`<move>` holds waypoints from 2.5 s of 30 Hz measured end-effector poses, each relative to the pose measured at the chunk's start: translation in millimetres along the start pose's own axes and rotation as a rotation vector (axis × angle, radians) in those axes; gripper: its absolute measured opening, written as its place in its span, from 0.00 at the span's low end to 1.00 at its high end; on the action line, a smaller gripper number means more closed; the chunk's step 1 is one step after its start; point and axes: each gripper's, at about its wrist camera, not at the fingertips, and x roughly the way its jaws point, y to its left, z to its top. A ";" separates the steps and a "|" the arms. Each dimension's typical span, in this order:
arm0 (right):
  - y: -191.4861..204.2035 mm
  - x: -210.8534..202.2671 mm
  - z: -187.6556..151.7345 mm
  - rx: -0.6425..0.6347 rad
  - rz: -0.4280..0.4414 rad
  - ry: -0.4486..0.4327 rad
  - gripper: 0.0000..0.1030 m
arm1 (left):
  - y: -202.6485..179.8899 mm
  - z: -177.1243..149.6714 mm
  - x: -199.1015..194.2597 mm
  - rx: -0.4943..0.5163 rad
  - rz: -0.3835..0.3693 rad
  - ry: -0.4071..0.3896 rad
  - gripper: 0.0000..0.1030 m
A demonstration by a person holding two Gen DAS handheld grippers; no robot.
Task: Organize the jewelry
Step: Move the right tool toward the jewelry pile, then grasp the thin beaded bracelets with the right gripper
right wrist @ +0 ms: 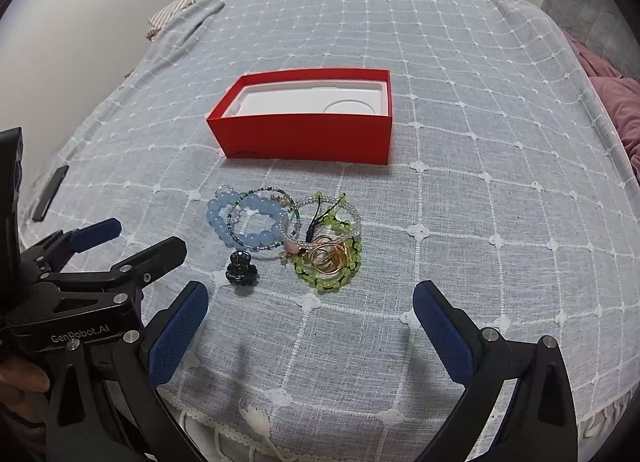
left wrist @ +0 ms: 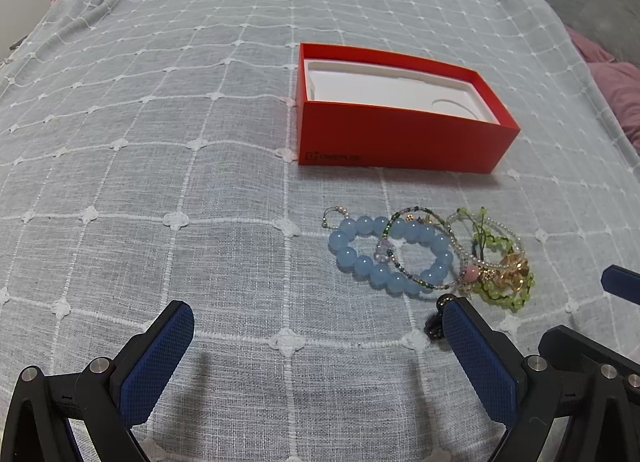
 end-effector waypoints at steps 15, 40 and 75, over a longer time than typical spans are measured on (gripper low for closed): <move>1.8 -1.0 0.8 -0.018 -0.013 0.019 1.00 | -2.1 0.2 -0.3 0.001 -0.004 0.004 0.99; -27.9 9.7 9.8 0.077 0.069 0.023 0.70 | 15.2 5.3 2.3 -0.074 -0.055 0.019 0.85; -83.6 62.0 36.0 0.429 0.298 0.160 0.36 | -18.6 53.4 43.6 -0.013 -0.238 0.176 0.37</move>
